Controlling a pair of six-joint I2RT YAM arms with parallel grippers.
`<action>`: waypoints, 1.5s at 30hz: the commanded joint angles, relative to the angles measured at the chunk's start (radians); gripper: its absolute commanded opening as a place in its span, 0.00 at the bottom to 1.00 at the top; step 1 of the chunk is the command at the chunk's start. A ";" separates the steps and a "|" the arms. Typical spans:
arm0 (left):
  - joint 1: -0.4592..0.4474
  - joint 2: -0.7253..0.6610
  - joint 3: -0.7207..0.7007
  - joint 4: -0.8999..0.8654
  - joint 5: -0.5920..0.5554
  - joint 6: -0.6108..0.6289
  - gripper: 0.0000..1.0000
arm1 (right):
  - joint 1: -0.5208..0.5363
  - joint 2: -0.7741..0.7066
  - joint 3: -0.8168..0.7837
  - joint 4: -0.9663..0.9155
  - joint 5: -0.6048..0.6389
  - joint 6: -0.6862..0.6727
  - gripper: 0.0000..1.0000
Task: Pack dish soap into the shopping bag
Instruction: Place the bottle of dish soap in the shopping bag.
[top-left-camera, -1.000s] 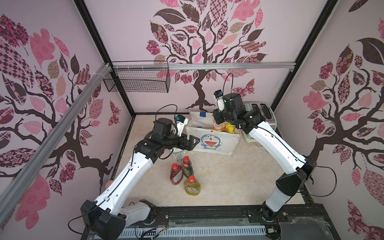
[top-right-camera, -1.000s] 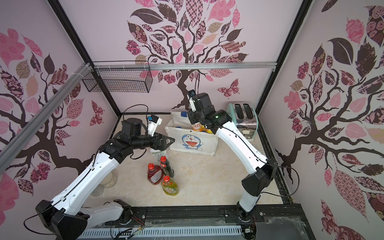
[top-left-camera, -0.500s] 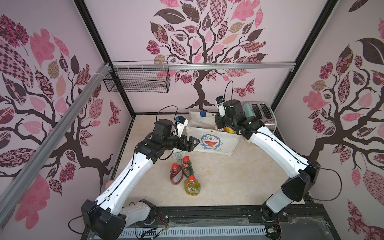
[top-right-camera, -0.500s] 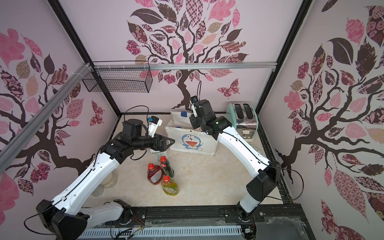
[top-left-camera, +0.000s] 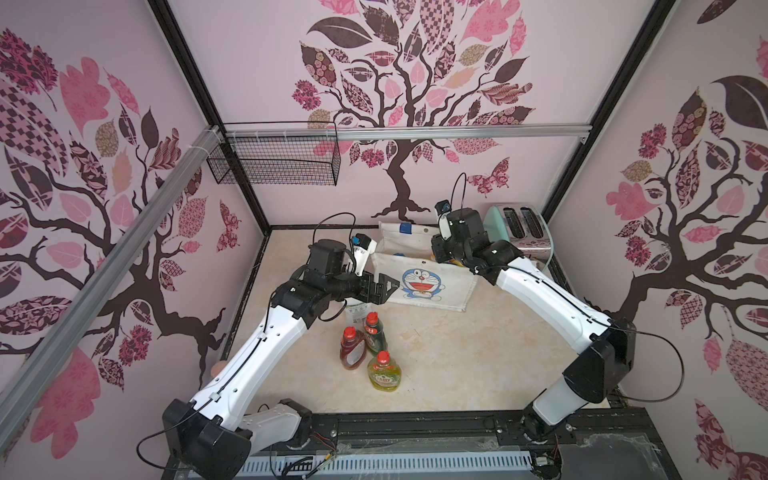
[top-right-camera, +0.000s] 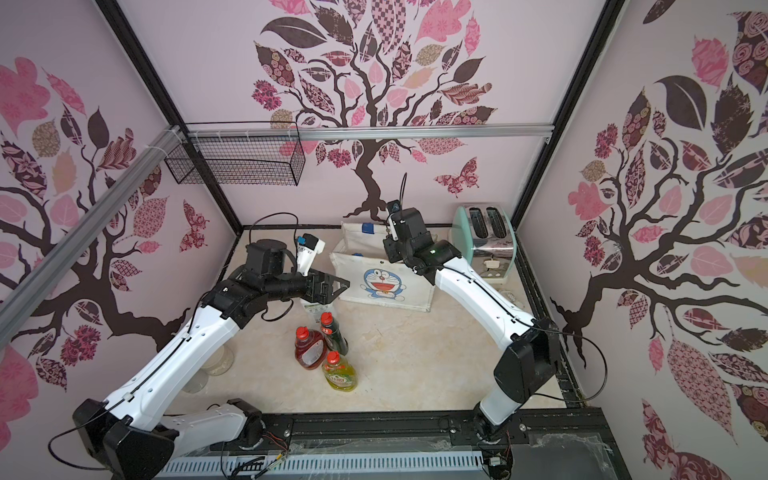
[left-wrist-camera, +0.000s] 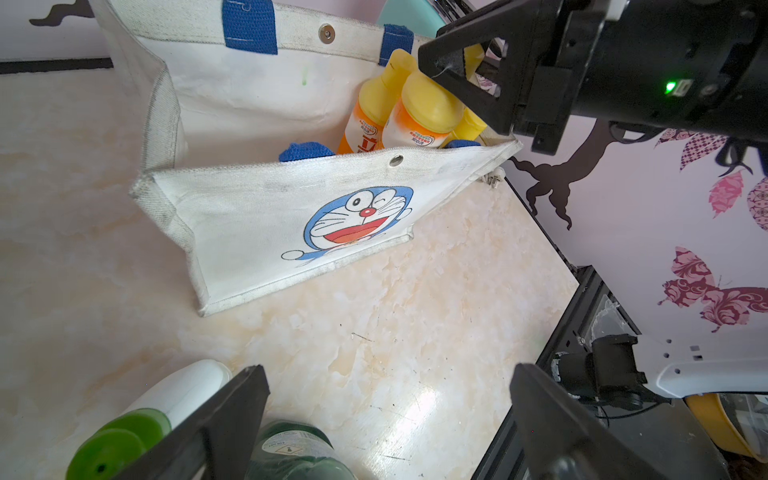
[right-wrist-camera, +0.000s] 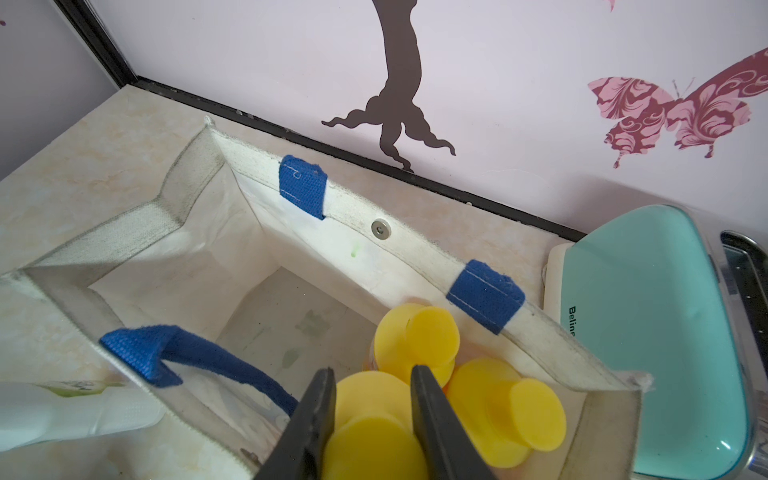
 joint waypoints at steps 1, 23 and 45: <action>-0.003 -0.025 -0.008 0.022 -0.003 0.004 0.97 | -0.018 -0.034 0.011 0.115 0.028 0.010 0.00; -0.002 -0.018 -0.009 0.021 -0.002 0.011 0.97 | -0.049 0.015 -0.059 0.156 0.021 0.042 0.00; -0.003 -0.019 -0.020 0.019 -0.012 0.011 0.97 | -0.053 -0.015 -0.127 0.162 0.014 0.055 0.29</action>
